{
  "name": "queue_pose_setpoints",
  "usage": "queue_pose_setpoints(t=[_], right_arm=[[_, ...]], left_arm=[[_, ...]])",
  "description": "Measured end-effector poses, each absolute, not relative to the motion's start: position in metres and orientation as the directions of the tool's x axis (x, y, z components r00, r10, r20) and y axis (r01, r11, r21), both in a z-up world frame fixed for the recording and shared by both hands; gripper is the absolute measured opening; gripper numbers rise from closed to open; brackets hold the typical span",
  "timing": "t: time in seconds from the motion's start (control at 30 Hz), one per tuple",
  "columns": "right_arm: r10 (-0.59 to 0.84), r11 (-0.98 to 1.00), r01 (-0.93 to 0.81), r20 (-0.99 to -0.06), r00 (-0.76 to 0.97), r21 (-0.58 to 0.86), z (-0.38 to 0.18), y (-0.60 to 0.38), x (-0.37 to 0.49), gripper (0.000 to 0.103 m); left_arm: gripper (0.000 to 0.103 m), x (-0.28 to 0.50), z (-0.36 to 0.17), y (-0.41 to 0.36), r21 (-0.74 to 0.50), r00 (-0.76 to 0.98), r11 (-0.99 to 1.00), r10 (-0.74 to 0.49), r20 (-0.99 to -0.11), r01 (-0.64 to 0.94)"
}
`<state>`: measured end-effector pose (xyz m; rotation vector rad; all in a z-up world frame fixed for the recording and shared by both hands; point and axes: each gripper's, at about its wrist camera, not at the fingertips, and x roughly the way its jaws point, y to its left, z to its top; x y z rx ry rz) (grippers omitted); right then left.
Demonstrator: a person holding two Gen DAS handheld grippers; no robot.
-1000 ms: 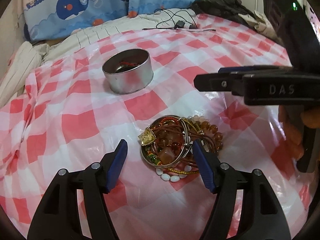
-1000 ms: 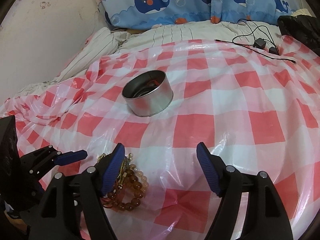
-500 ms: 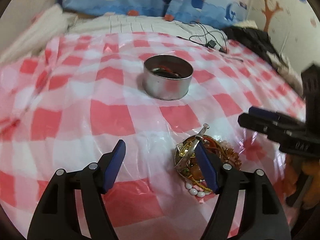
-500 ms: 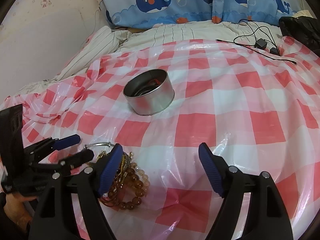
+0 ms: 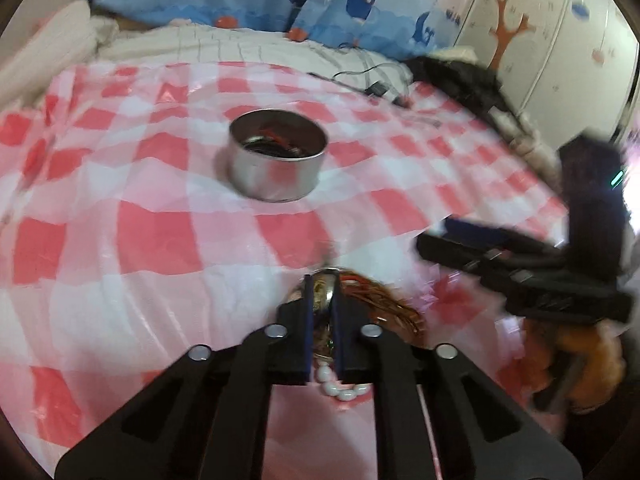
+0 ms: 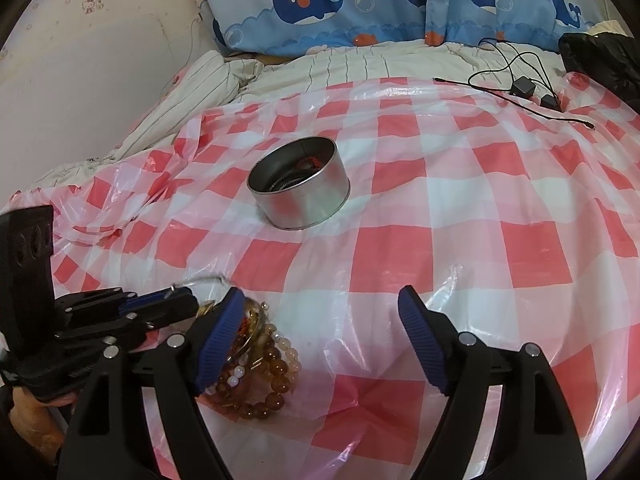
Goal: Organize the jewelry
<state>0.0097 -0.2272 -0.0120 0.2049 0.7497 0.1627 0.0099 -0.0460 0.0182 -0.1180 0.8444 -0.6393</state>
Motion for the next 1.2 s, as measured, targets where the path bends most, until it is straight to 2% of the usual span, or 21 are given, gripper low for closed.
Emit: queue_pose_setpoints(t=[0.13, 0.27, 0.37, 0.43, 0.53, 0.67, 0.7, 0.73, 0.8, 0.93, 0.97, 1.03, 1.2], right_arm=[[0.243, 0.966, -0.120, -0.650, 0.720, 0.228, -0.011, -0.217, 0.007, 0.076], [0.201, 0.974, -0.216, -0.670, 0.714, 0.063, -0.014, -0.182, 0.001, 0.080], [0.181, 0.971, -0.237, -0.700, 0.691, 0.017, -0.022, -0.174, 0.002, 0.080], [0.171, 0.974, -0.228, -0.716, 0.677, 0.016, -0.026, -0.177, 0.004, 0.080], [0.186, 0.975, -0.217, -0.712, 0.677, 0.049, -0.026, -0.185, 0.005, 0.080], [0.265, 0.955, -0.284, -0.681, 0.682, 0.087, -0.019, -0.179, -0.001, 0.080], [0.272, 0.951, -0.297, -0.687, 0.674, 0.086, -0.020, -0.177, 0.000, 0.074], [0.279, 0.947, -0.309, -0.697, 0.660, 0.087, -0.022, -0.175, 0.001, 0.060], [0.289, 0.943, -0.318, -0.712, 0.640, 0.098, -0.026, -0.174, 0.002, 0.043], [0.294, 0.940, -0.328, -0.724, 0.624, 0.099, -0.030, -0.172, 0.004, 0.021], [0.297, 0.938, -0.331, -0.725, 0.622, 0.100, -0.030, -0.171, 0.004, 0.019], [0.291, 0.941, -0.325, -0.723, 0.627, 0.097, -0.028, -0.173, 0.003, 0.003], [0.416, 0.909, -0.312, -0.638, 0.648, 0.276, -0.012, -0.199, 0.001, 0.002]], left_arm=[[0.005, 0.012, 0.024, -0.034, -0.410, 0.486, 0.788, -0.609, -0.627, 0.459], [0.005, 0.015, 0.021, -0.026, -0.458, 0.482, 0.777, -0.628, -0.611, 0.431], [0.005, 0.013, 0.030, -0.017, -0.475, 0.517, 0.771, -0.637, -0.572, 0.424], [0.005, 0.012, 0.037, -0.008, -0.484, 0.551, 0.772, -0.635, -0.542, 0.413], [0.005, 0.016, 0.038, -0.002, -0.470, 0.567, 0.793, -0.607, -0.557, 0.387], [0.005, 0.021, 0.030, -0.002, -0.470, 0.550, 0.806, -0.591, -0.591, 0.361], [0.005, 0.022, 0.028, -0.004, -0.466, 0.544, 0.808, -0.588, -0.598, 0.360], [0.006, 0.021, 0.027, -0.004, -0.465, 0.542, 0.809, -0.587, -0.601, 0.360], [0.006, 0.022, 0.026, -0.005, -0.460, 0.541, 0.812, -0.583, -0.607, 0.360], [0.006, 0.023, 0.023, -0.007, -0.457, 0.534, 0.814, -0.581, -0.615, 0.359], [0.006, 0.023, 0.023, -0.007, -0.456, 0.532, 0.814, -0.580, -0.617, 0.359], [0.006, 0.023, 0.021, -0.008, -0.452, 0.528, 0.817, -0.577, -0.623, 0.359], [0.006, 0.023, 0.020, -0.009, -0.446, 0.526, 0.820, -0.572, -0.629, 0.358]])
